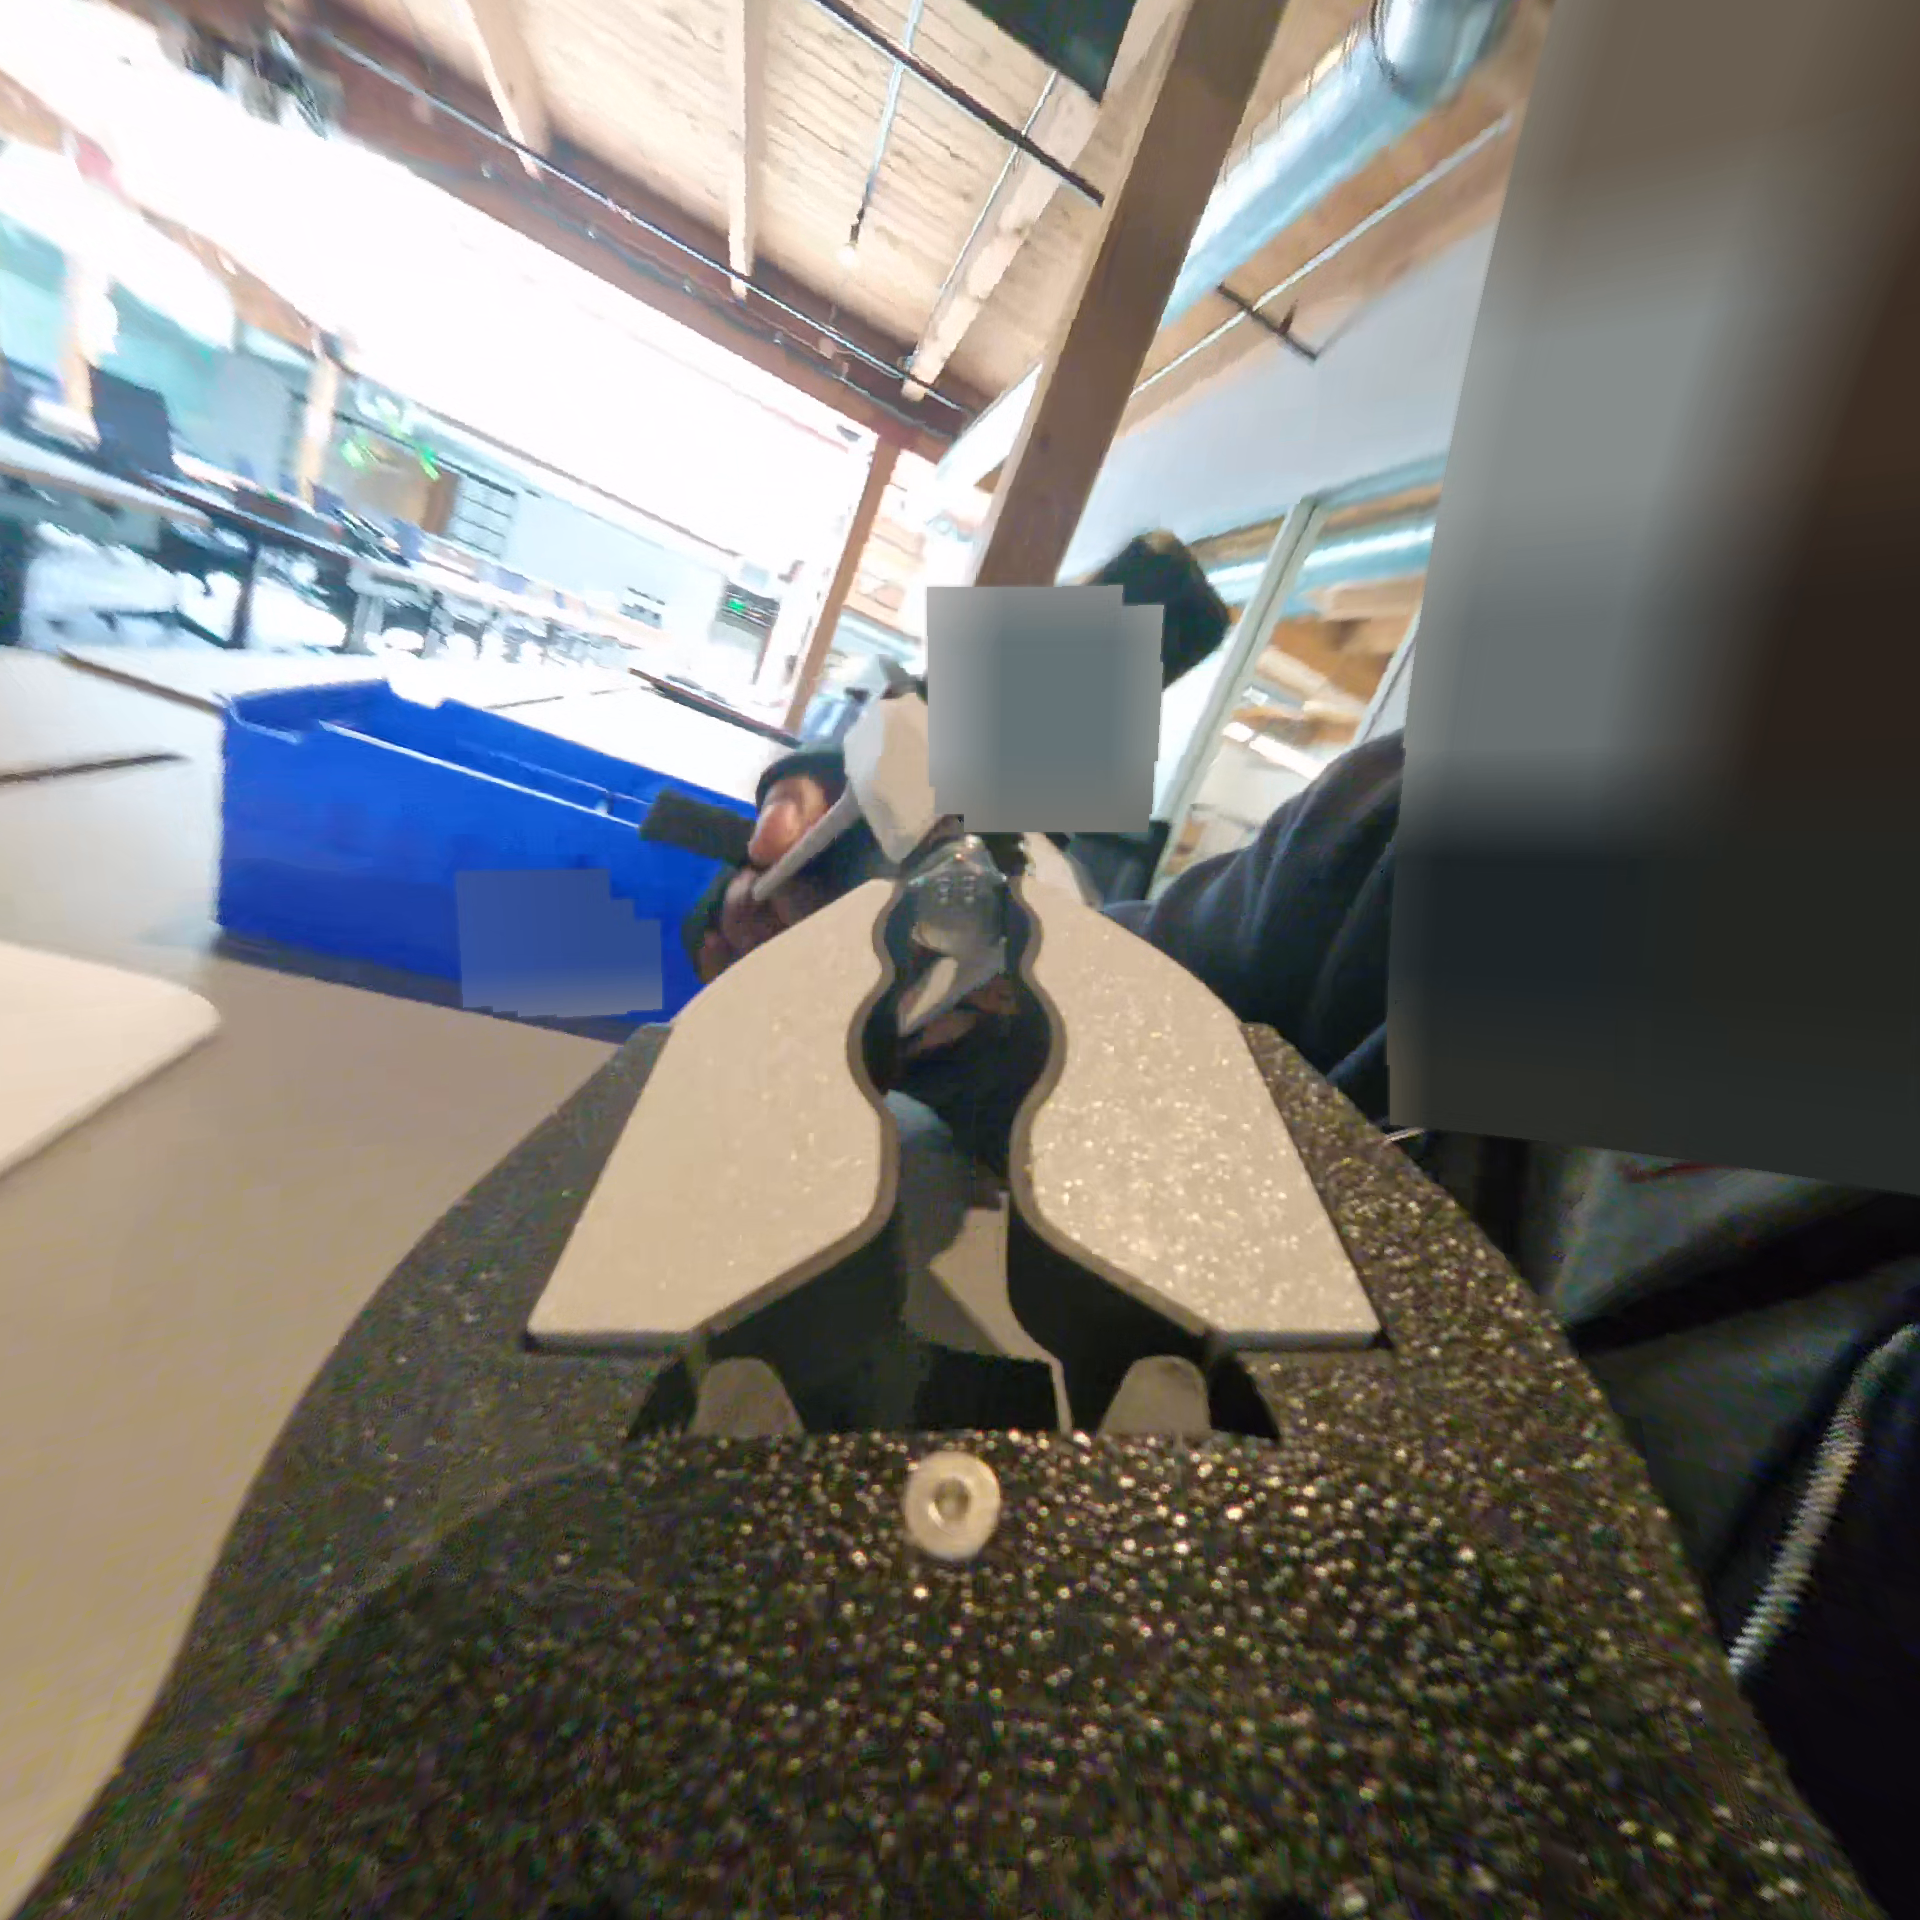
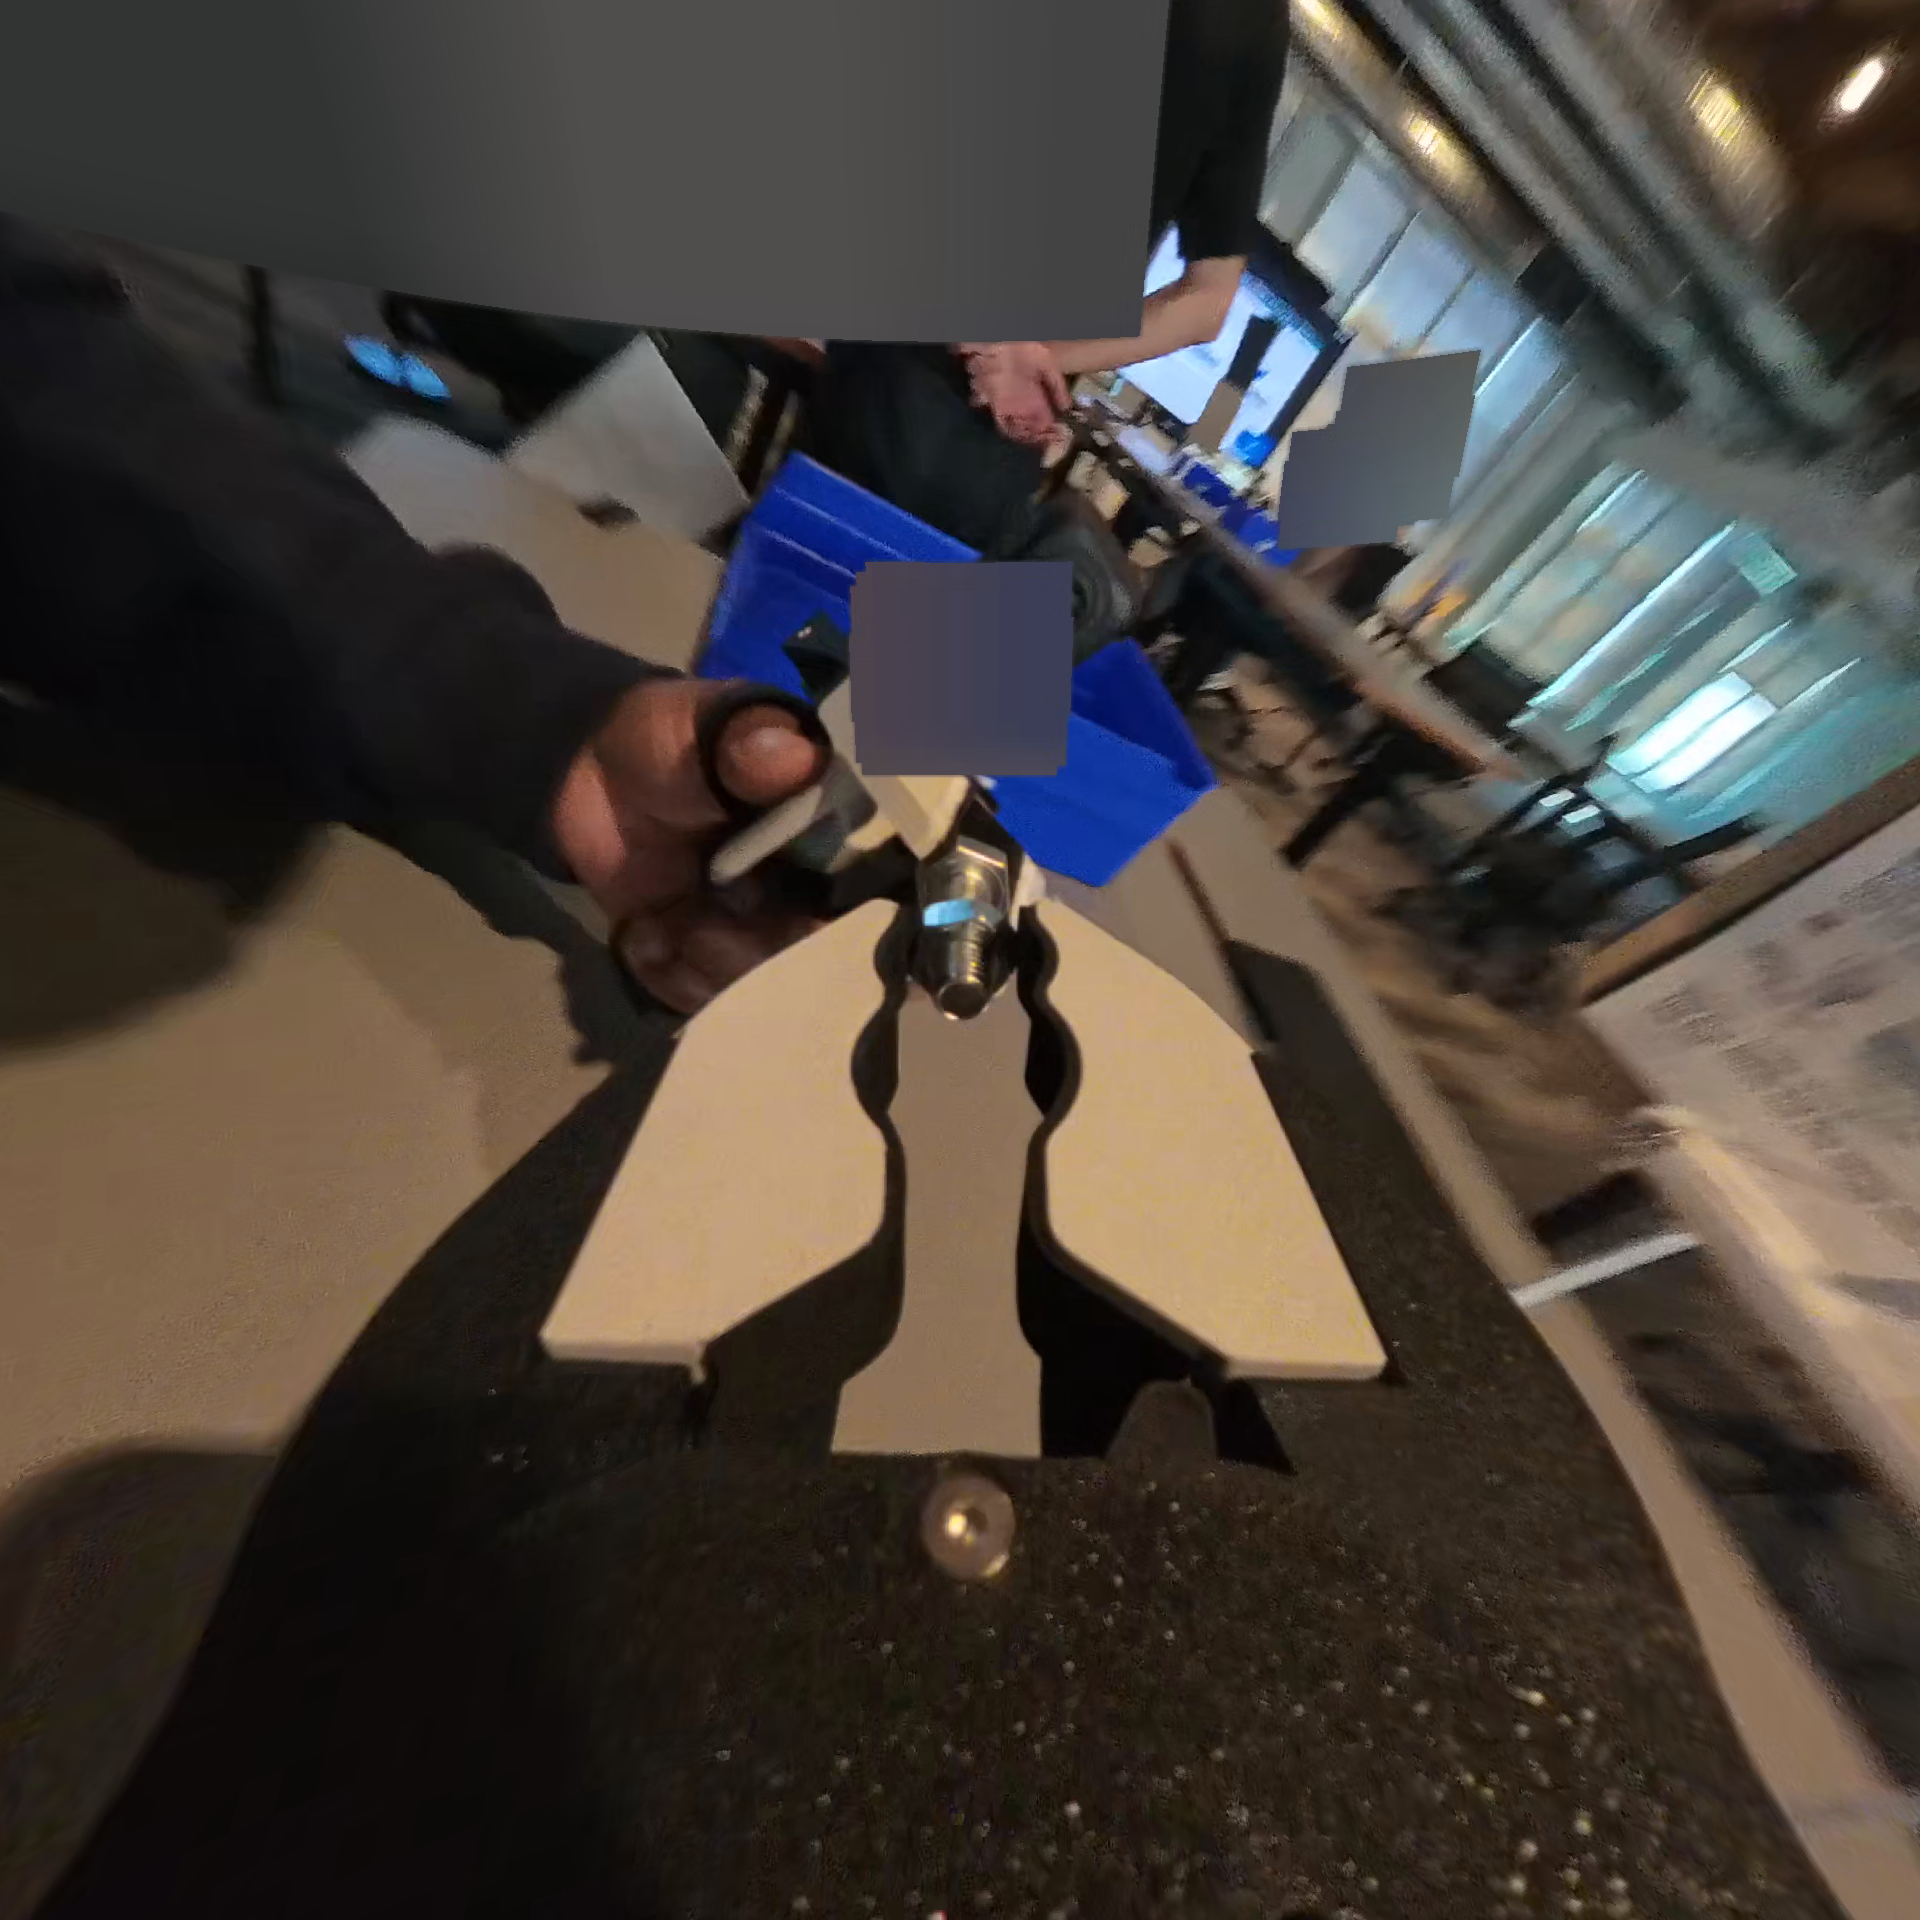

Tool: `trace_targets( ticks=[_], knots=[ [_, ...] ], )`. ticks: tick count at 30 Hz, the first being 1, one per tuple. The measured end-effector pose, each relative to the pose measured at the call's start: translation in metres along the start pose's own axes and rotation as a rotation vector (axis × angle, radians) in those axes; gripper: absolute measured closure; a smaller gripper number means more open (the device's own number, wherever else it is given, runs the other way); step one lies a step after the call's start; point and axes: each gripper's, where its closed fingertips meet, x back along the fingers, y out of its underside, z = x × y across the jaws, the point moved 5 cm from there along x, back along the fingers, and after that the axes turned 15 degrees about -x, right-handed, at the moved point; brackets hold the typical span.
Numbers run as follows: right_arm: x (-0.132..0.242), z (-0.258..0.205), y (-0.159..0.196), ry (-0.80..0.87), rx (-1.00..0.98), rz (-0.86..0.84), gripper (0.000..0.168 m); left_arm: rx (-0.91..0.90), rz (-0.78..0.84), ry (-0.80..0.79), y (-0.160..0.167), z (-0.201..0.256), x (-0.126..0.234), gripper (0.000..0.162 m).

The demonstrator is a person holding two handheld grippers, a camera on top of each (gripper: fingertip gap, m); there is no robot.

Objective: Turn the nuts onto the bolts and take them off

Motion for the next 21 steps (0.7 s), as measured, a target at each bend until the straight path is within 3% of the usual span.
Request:
trace_targets(
  ticks=[2,4,6,9,13,16,21],
  knots=[
    [0.001,-0.002,0.005,0.083,0.160,-0.005,0.149,0.080,0.025,0.006,0.005,-0.004,-0.001,0.146],
    [0.001,-0.002,0.010,0.111,0.173,0.004,0.147,0.082,0.030,-0.007,0.009,-0.006,0.000,0.146],
    [0.002,0.001,0.010,0.086,0.053,0.037,0.125,0.010,0.022,-0.044,0.008,-0.006,0.000,0.146],
    [0.004,0.008,0.013,0.013,-0.223,0.088,0.112,-0.221,-0.033,-0.123,0.004,-0.003,0.001,0.146],
    [0.005,0.016,0.023,-0.155,-0.606,0.172,0.111,-0.514,-0.132,-0.207,0.009,0.000,0.007,0.146],
    [0.003,0.022,0.036,-0.262,-0.804,0.205,0.115,-0.562,-0.149,-0.205,0.014,-0.002,0.009,0.146],
    [0.000,0.020,0.046,-0.314,-0.785,0.216,0.126,-0.576,-0.186,-0.189,0.022,-0.005,0.011,0.146]
  ],
)
